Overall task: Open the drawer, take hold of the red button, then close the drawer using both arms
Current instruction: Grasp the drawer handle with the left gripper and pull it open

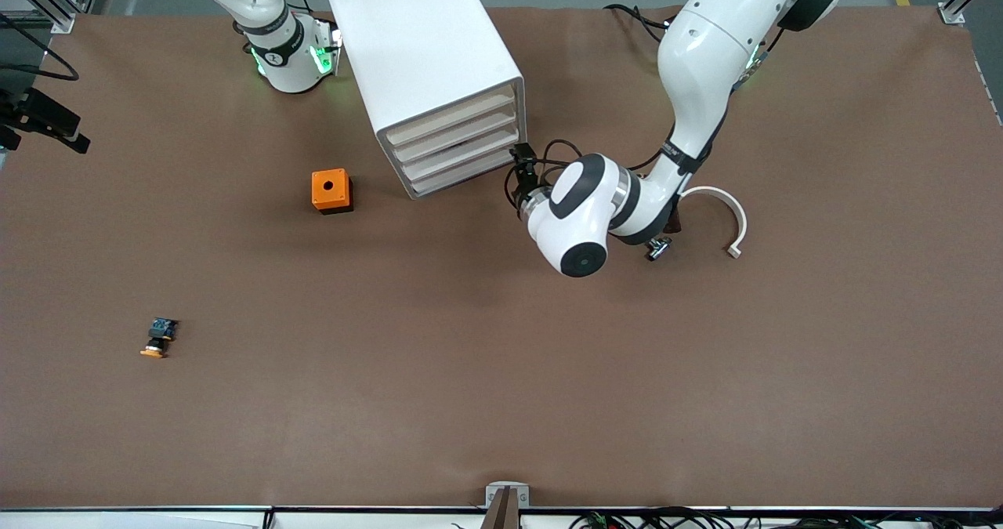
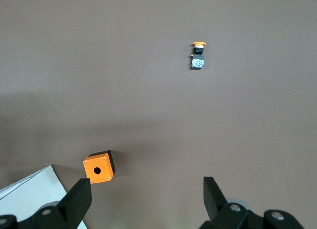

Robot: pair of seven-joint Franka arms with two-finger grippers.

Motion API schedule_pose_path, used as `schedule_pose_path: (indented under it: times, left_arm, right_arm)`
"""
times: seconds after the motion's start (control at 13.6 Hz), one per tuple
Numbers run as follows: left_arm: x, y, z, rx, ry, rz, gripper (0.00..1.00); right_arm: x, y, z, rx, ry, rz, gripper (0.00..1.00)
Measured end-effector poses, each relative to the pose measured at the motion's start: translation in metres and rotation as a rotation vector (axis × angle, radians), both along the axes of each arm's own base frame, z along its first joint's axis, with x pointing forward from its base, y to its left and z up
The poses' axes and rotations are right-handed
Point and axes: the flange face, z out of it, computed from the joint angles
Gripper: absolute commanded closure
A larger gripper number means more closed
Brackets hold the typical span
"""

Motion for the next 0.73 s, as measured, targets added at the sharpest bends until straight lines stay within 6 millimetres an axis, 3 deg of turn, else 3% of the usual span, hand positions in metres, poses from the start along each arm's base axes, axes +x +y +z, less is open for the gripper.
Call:
schedule_pose_path:
  times: [0.15,0.44,0.73]
  left_arm:
    - [-0.008,-0.007,-0.010,0.041,0.050,0.040,0.17]
    - [-0.029,-0.030,-0.011,0.097,0.143,0.107,0.33]
    - [-0.034,-0.034,-0.007,0.057,0.251,0.136,0.41]
  right_arm:
    - [-0.004,-0.001,-0.003,0.002,0.003,-0.002,0.00]
    - [-0.008,-0.001,-0.004,0.003,-0.005,-0.002,0.00]
    - [-0.008,-0.001,-0.004,0.003,-0.006,-0.001,0.00]
